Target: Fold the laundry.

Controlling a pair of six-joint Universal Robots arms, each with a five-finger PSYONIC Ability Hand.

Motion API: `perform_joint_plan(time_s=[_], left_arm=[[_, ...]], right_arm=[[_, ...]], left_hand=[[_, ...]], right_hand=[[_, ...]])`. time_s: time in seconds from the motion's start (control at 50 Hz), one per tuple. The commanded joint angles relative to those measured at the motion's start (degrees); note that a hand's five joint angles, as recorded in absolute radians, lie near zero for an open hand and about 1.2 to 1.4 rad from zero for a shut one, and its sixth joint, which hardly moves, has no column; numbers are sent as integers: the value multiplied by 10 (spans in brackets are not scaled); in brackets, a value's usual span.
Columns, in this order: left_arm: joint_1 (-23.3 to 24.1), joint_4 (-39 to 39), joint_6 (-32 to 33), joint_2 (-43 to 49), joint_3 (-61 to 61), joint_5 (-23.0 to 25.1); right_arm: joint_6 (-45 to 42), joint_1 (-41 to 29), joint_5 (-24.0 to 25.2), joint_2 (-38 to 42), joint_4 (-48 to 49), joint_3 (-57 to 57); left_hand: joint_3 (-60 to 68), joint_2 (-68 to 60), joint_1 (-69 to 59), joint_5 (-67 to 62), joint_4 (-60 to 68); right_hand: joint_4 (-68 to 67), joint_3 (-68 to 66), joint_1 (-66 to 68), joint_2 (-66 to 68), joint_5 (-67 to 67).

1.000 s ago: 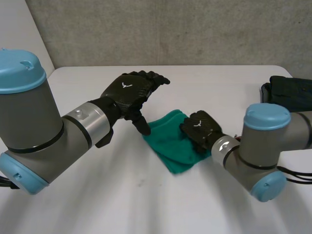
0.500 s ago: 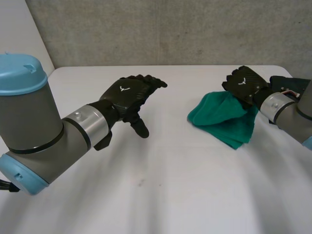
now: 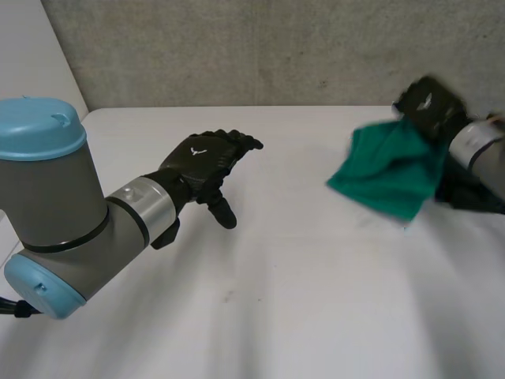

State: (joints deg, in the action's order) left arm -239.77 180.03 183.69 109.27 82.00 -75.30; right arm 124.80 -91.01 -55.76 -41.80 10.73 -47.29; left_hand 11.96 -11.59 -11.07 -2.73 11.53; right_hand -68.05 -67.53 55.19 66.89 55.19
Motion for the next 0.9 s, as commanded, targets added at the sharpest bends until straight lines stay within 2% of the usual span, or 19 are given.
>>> perform_joint_plan(time_s=[0.02, 0.1, 0.28, 0.42, 0.6, 0.66, 0.68, 0.74, 0.8, 0.82, 0.9], left_arm=[[-1, 1, -1, -2, 3, 0], [-3, 1, -2, -2, 5, 0], [-3, 1, -3, 0, 7, 0], [-3, 17, -3, 1, 24, 1], [-3, 24, -2, 1, 26, 1], [-3, 24, -3, 1, 26, 1], [-3, 24, -2, 1, 26, 1], [-3, 24, -2, 1, 26, 1], [-3, 24, -2, 1, 26, 1], [-3, 24, -2, 1, 26, 1], [-3, 24, -2, 0, 26, 0]], right_arm=[[154, 55, -58, 3, 56, 100], [171, 104, -46, 14, 27, 106], [165, 166, 30, 71, -32, 106], [120, 184, 27, 124, -36, 100], [99, 205, -11, 148, -33, 103], [99, 210, -19, 145, -36, 99], [99, 211, -23, 139, -40, 94], [102, 215, -30, 125, -58, 78], [105, 216, -31, 76, -92, 47], [108, 217, -30, 49, -110, 26], [117, 223, -27, -12, -134, -32]], left_hand=[[-11, 7, 2, 18, -6], [-11, 7, 2, 18, -6], [-11, 7, 2, 18, -6], [-11, 7, 2, 18, -6], [-11, 7, 2, 18, -6], [-11, 7, 2, 18, -6], [-11, 7, 2, 18, -6], [-11, 7, 2, 18, -6], [-11, 7, 2, 18, -6], [-11, 7, 2, 18, -6], [-11, 7, 2, 18, -6]], right_hand=[[-119, -125, 248, 131, 148], [-119, -125, 248, 131, 148], [-119, -125, 248, 131, 148], [-119, -125, 248, 131, 148], [-119, -125, 248, 131, 148], [43, 37, 86, -31, -14], [170, 164, -41, -158, -141], [324, 318, -195, -312, -295], [468, 463, -340, -457, -440], [581, 575, -452, -569, -552], [581, 575, -452, -569, -552]])
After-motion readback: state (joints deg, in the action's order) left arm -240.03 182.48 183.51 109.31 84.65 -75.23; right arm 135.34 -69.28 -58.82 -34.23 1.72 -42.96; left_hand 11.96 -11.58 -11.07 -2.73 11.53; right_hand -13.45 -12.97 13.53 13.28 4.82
